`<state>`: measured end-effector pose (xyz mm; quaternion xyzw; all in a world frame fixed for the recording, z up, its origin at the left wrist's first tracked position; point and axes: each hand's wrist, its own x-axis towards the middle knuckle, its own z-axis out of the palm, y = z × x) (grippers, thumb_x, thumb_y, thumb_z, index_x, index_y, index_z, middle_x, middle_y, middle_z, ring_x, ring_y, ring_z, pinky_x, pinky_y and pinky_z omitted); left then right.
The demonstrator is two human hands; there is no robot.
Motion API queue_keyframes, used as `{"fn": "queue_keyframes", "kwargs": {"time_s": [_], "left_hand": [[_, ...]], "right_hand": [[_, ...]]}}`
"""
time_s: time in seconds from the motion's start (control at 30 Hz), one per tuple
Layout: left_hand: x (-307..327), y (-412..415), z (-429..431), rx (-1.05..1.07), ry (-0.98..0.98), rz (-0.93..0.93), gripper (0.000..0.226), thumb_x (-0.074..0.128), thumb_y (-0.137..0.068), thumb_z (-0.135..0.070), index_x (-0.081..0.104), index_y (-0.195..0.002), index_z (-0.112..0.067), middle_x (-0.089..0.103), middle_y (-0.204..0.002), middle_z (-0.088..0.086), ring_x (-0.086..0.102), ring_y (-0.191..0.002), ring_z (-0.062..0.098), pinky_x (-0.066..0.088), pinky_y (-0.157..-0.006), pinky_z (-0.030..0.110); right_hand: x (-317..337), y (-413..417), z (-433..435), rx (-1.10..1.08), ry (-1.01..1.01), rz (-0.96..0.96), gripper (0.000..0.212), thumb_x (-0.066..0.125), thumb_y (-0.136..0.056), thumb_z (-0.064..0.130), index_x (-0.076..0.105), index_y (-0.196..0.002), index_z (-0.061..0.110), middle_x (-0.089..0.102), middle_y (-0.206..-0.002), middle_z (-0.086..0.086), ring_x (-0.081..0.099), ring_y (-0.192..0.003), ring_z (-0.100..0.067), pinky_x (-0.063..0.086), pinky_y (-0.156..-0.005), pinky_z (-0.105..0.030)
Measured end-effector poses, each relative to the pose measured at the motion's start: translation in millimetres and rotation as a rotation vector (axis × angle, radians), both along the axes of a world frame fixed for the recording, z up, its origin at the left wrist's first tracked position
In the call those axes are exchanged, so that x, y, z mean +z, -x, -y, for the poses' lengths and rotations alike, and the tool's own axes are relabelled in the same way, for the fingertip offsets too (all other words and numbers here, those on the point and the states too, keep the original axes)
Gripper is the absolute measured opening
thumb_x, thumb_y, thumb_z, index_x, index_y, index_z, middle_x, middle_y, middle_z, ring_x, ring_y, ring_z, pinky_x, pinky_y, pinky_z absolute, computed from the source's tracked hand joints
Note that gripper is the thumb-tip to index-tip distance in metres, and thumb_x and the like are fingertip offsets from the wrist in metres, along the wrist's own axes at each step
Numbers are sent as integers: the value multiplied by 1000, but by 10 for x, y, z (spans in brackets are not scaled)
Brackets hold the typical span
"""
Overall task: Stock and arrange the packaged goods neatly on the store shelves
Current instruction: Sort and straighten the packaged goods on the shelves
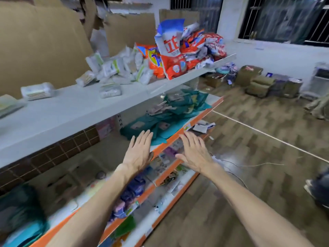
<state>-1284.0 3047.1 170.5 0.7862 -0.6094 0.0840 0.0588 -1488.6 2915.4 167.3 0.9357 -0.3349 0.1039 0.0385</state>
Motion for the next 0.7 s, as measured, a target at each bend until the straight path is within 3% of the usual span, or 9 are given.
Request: {"fn": "queue_keyframes", "kwargs": {"time_s": [0.2, 0.53, 0.7], "left_hand": [[-101, 343, 609, 66, -10, -45, 69, 41, -99, -38, 8, -155, -12, 6, -163, 1, 1, -150, 20, 5, -121, 44], [-48, 663, 1326, 83, 34, -74, 72, 46, -98, -33, 7, -155, -11, 7, -163, 4, 1, -150, 22, 8, -121, 47], [-189, 726, 1791, 76, 17, -61, 73, 45, -97, -31, 5, -155, -12, 4, -163, 1, -2, -150, 21, 7, -122, 46]], "right_hand": [[-77, 362, 717, 35, -59, 16, 84, 43, -93, 60, 12, -154, 12, 13, -161, -8, 11, -148, -26, 15, -119, -45], [-79, 504, 1369, 94, -58, 74, 83, 47, -93, 57, 11, -153, 12, 16, -160, -9, 13, -148, -25, 15, -118, -42], [-225, 452, 1515, 120, -62, 59, 84, 51, -90, 56, 18, -152, 10, 22, -159, -10, 21, -146, -27, 25, -116, -49]]}}
